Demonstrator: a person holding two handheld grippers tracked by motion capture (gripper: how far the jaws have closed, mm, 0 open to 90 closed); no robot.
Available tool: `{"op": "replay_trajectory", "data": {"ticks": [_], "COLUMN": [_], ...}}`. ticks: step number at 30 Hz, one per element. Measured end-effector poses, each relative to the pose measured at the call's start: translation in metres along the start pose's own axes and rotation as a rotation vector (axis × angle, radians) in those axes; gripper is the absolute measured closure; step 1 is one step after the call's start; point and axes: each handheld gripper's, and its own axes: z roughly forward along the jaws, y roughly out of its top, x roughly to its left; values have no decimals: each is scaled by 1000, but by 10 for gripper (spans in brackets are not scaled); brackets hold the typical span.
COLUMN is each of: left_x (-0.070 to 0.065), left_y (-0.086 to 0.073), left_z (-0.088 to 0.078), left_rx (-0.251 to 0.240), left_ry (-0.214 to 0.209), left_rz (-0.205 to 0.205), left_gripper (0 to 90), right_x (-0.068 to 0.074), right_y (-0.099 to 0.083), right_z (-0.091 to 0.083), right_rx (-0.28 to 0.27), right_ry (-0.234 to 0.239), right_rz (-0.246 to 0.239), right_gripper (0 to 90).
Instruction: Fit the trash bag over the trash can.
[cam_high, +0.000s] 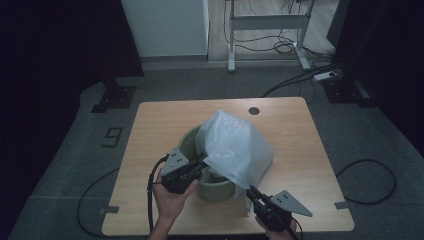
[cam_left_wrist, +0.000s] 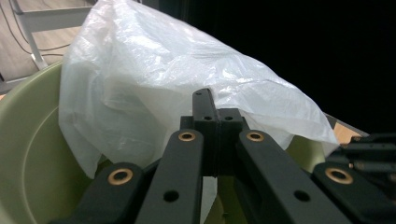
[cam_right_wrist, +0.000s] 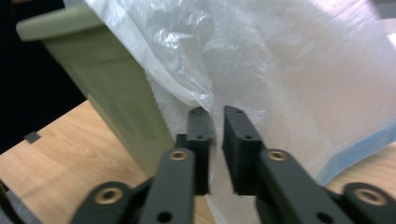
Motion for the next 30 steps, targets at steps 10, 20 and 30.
{"op": "replay_trajectory", "data": {"ticks": [10,20,30], "left_x": [-5,-5,-6], "left_y": [4,0,-2], "left_z": [-4,-6,-19], "left_rx": [1,31,14], "left_ry": [-22,-51,-80], "left_rz": [22,29,45], "left_gripper": [893,886,590], "right_x": [-20,-14,8], "right_y": [49,116,139], "right_z": [-25,-27,-11], "right_rx": [-119,-233,-259], "right_ry": [-70,-86,-39], "right_rz": [-22,-96,-169], "right_gripper": [893,893,892]}}
